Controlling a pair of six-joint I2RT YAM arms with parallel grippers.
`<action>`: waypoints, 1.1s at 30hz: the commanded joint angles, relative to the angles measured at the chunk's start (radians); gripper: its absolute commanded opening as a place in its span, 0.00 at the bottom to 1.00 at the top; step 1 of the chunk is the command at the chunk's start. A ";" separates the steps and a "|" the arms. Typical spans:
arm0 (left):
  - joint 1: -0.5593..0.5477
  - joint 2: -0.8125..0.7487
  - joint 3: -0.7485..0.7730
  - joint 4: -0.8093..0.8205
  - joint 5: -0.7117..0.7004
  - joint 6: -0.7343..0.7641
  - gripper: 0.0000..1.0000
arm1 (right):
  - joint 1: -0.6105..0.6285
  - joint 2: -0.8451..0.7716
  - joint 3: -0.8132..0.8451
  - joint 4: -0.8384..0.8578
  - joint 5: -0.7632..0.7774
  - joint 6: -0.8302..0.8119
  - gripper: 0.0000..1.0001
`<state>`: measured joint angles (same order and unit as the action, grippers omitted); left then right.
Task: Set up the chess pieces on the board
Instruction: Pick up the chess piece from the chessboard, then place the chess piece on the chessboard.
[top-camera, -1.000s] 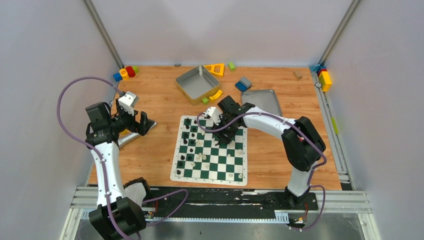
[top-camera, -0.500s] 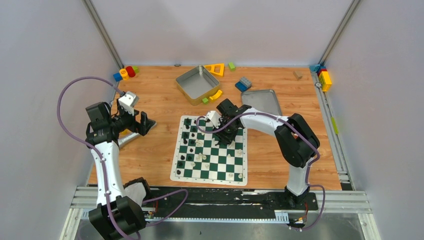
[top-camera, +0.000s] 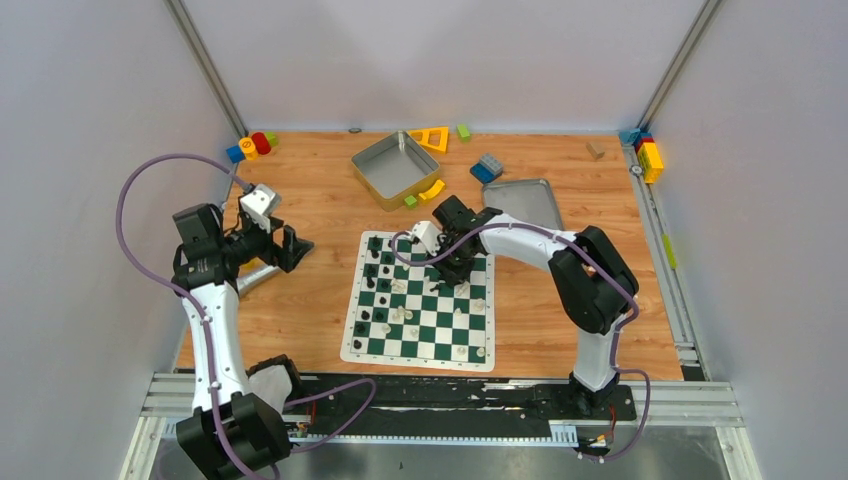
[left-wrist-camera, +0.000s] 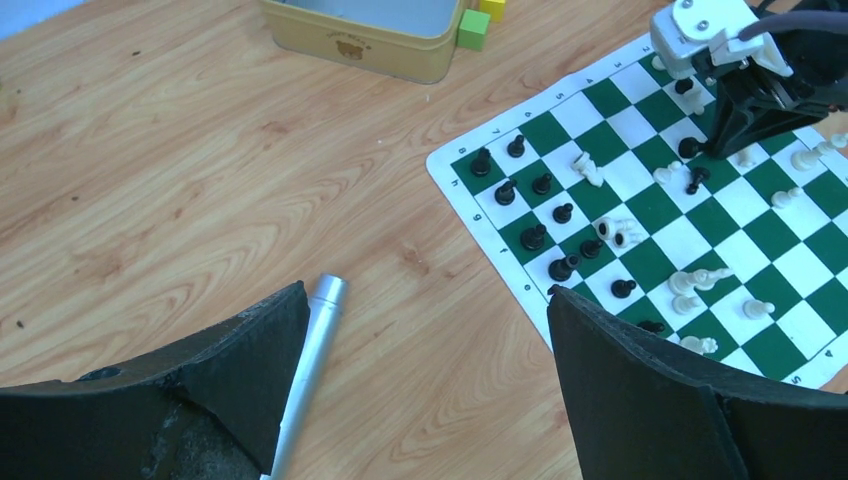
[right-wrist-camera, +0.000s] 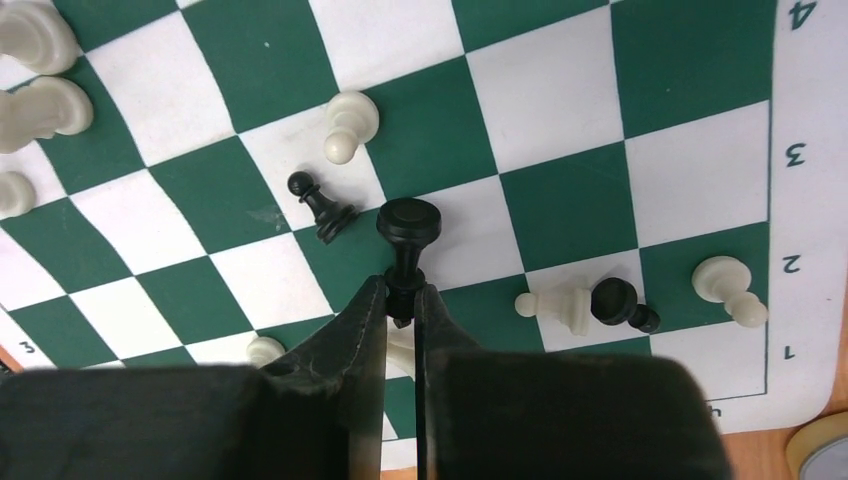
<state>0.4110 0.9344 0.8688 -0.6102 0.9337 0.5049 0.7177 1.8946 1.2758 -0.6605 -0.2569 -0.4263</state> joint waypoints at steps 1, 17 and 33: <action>-0.056 -0.005 0.003 0.009 0.047 0.069 0.95 | 0.006 -0.070 0.081 -0.032 -0.044 -0.028 0.01; -0.497 0.109 0.018 0.082 0.246 0.240 0.91 | 0.005 -0.212 0.189 -0.112 -0.504 -0.094 0.00; -0.840 0.216 0.044 0.134 0.130 0.483 0.73 | 0.003 -0.171 0.260 -0.214 -0.675 -0.127 0.00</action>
<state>-0.3874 1.1351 0.8688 -0.5114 1.0809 0.9302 0.7177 1.7180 1.4990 -0.8593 -0.8665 -0.5259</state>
